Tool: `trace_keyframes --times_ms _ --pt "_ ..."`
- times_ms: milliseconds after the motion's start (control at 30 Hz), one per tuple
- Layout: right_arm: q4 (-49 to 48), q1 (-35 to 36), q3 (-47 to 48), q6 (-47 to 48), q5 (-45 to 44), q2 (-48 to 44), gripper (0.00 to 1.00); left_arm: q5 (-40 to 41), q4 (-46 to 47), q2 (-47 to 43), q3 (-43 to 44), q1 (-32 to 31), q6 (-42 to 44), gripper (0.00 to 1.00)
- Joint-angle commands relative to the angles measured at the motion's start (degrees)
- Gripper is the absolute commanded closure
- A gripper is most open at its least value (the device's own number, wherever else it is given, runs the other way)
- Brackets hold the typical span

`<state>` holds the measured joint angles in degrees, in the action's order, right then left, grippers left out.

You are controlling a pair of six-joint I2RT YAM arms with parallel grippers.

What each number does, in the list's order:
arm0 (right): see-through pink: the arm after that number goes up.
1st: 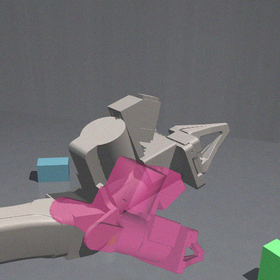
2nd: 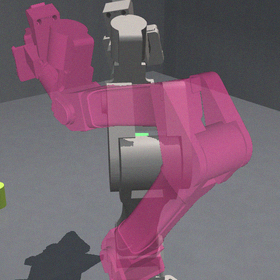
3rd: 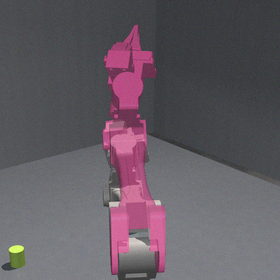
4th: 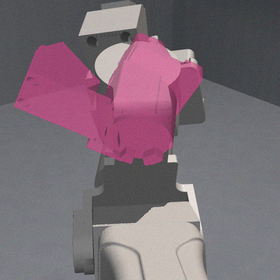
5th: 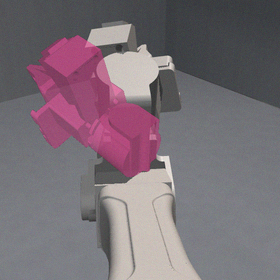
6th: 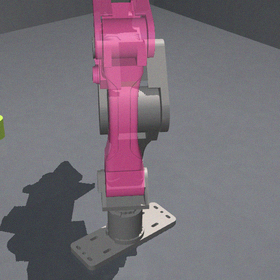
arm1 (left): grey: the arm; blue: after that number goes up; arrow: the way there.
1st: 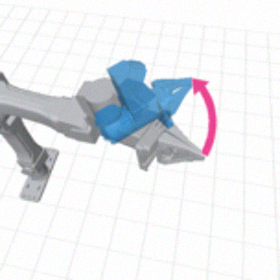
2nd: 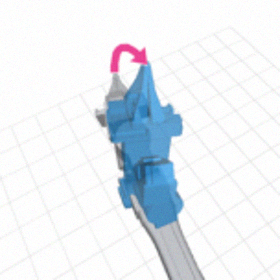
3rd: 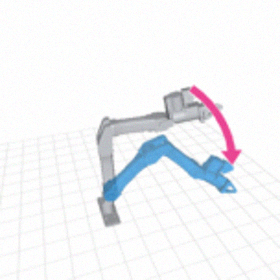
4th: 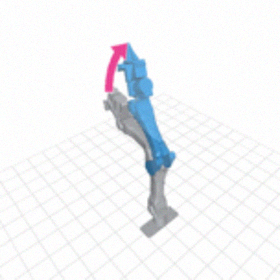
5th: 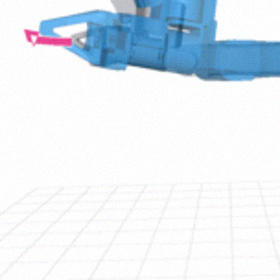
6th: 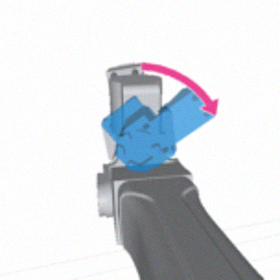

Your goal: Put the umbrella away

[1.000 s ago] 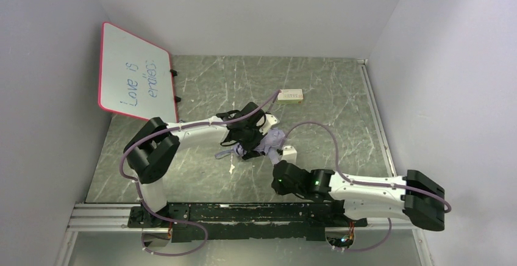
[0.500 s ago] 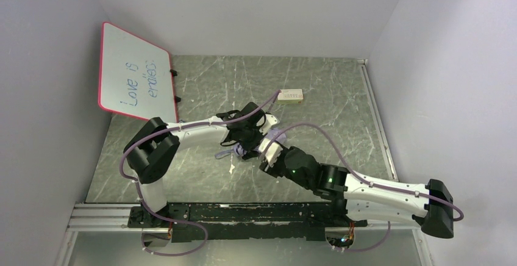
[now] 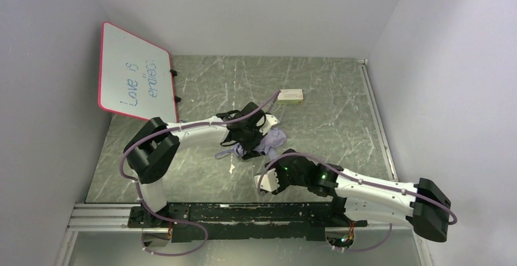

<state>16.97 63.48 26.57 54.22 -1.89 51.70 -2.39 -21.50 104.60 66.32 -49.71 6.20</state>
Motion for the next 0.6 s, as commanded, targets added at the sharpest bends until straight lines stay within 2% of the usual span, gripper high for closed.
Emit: trace_keyframes --times_ms 0,333,567 --pt "-5.60 -2.39 -3.92 6.68 3.45 3.73 0.43 8.85 -9.53 6.07 -4.93 1.40 2.15 0.95" --pt "-12.45 -5.98 -7.26 12.36 2.02 8.99 0.43 8.98 -9.62 6.14 -4.89 1.22 2.13 0.95" --pt "-16.60 -7.86 -8.11 13.04 3.44 12.23 0.43 8.82 -9.56 6.31 -4.92 1.20 2.15 0.95"
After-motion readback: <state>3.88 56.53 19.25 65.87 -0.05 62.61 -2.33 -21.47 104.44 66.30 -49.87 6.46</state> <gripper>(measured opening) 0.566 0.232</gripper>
